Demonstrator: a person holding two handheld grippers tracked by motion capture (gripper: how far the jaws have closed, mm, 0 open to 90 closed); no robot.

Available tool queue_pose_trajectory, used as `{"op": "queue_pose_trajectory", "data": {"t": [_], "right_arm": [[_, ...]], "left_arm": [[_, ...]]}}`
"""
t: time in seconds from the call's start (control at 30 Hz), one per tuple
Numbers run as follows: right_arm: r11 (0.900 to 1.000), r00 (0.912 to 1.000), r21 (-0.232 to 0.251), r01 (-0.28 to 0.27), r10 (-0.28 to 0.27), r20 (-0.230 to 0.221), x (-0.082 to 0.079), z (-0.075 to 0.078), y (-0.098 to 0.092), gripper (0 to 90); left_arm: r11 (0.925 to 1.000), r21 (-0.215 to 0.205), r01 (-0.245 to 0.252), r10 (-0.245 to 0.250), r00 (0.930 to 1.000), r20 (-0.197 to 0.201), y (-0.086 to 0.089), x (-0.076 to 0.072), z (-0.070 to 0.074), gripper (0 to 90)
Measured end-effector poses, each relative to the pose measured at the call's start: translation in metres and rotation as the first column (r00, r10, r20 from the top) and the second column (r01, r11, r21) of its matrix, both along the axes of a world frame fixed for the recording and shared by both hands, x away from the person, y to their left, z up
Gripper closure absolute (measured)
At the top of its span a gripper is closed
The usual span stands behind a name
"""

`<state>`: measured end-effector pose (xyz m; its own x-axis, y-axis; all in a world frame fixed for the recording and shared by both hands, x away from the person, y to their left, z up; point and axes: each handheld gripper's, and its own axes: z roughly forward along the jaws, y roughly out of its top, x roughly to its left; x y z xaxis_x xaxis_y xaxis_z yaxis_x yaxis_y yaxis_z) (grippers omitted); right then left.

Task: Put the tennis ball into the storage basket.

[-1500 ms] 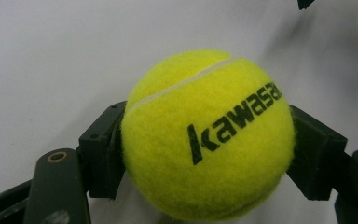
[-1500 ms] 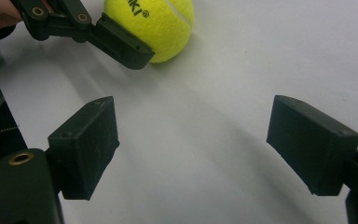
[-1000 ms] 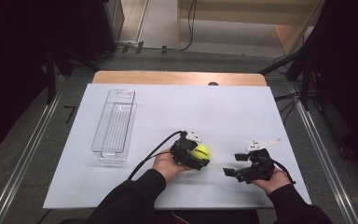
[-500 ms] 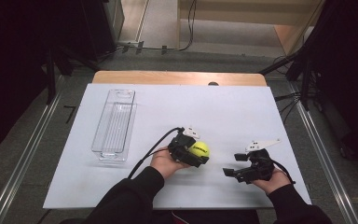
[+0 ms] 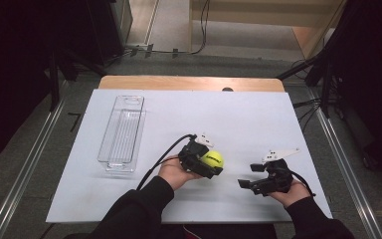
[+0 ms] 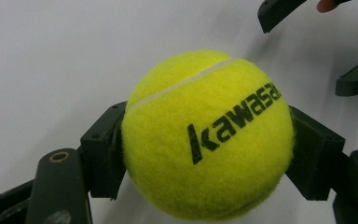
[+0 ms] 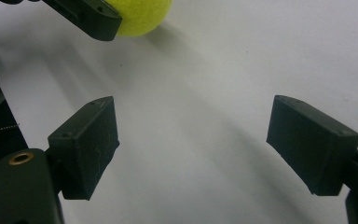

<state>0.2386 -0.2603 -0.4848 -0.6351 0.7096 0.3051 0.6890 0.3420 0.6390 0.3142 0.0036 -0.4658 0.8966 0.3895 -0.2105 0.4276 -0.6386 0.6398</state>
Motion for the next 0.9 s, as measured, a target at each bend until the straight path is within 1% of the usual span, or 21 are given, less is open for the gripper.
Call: {"op": "queue_pose_trajectory", "data": {"t": [0.07,0.23,0.53,0.77,0.8,0.9], "right_arm": [[1.0,1.0,0.0,0.0,0.0,0.001,0.0,0.0,0.0,14.6],[1.0,1.0,0.0,-0.001,0.001,0.0,0.0,0.0,0.0,14.6],[1.0,1.0,0.001,0.001,-0.001,0.001,0.0,0.0,0.0,14.6],[1.0,1.0,0.001,-0.003,0.003,0.003,0.0,0.0,0.0,14.6],[1.0,1.0,0.001,-0.003,0.003,0.003,0.0,0.0,0.0,14.6],[1.0,1.0,0.002,0.002,-0.002,0.003,0.0,0.0,0.0,14.6]], "left_arm": [[1.0,-0.007,0.0,0.0,1.0,-0.004,0.001,-0.001,0.003,26.7],[0.9999,-0.005,0.013,-0.013,0.9999,-0.001,0.002,-0.002,0.009,26.7],[0.9996,0.003,0.027,-0.027,0.9995,-0.015,0.005,-0.003,0.017,26.7],[0.9996,-0.018,0.024,-0.024,0.9994,-0.024,0.009,-0.003,0.028,26.7],[0.9996,-0.016,0.024,-0.024,0.9993,-0.028,0.009,-0.003,0.029,26.7],[0.9998,-0.001,0.018,-0.018,0.9996,-0.021,0.011,-0.003,0.032,26.7]]}}
